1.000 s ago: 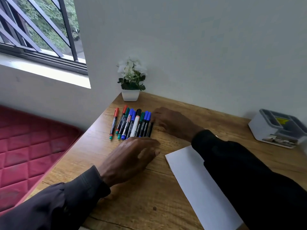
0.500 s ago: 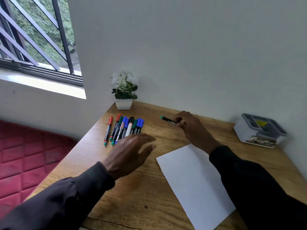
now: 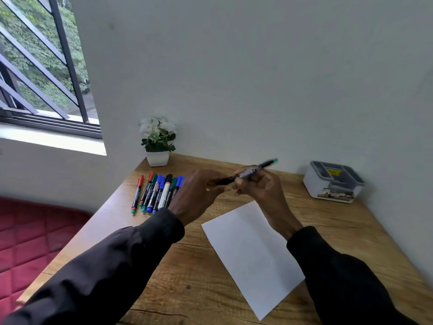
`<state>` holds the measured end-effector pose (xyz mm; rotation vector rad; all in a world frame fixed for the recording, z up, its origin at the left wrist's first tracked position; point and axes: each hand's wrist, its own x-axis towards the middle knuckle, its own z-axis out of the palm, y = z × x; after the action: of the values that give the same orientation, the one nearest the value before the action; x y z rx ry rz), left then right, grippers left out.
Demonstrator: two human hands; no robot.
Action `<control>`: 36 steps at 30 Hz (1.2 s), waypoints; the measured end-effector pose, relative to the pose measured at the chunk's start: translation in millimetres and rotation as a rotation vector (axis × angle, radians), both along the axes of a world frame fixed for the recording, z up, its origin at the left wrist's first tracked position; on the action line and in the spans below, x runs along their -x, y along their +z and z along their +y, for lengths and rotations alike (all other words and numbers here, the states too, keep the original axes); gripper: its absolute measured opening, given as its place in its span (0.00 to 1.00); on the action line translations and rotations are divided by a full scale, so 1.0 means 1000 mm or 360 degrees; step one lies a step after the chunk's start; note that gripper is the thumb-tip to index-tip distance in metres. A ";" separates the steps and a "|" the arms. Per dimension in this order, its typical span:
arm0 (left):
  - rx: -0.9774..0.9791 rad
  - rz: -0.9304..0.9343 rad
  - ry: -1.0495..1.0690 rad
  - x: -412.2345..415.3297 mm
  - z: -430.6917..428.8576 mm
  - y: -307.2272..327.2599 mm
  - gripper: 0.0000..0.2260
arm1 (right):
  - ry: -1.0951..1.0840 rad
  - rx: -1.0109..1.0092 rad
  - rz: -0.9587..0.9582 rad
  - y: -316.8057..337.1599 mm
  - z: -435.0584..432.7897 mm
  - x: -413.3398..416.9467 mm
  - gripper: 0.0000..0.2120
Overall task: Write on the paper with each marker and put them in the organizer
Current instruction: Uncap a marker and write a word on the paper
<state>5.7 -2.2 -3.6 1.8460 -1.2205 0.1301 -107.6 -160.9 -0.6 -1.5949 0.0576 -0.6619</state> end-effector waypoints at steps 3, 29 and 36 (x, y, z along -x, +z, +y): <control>0.0023 0.0028 -0.0013 -0.001 -0.001 0.002 0.09 | 0.0022 -0.0167 0.0107 -0.002 0.001 0.001 0.09; -0.0554 0.0000 0.0214 -0.045 -0.034 -0.047 0.12 | -0.0453 0.1106 0.0233 -0.063 -0.007 0.039 0.11; -0.0558 -0.0048 0.0176 -0.054 -0.042 -0.053 0.16 | -0.0305 0.1435 0.0589 -0.078 -0.003 0.043 0.28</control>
<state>59.4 -44.0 -56.8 2.2229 -1.2199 0.0041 -150.6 -164.0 -78.6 -2.5979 0.2088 -0.5547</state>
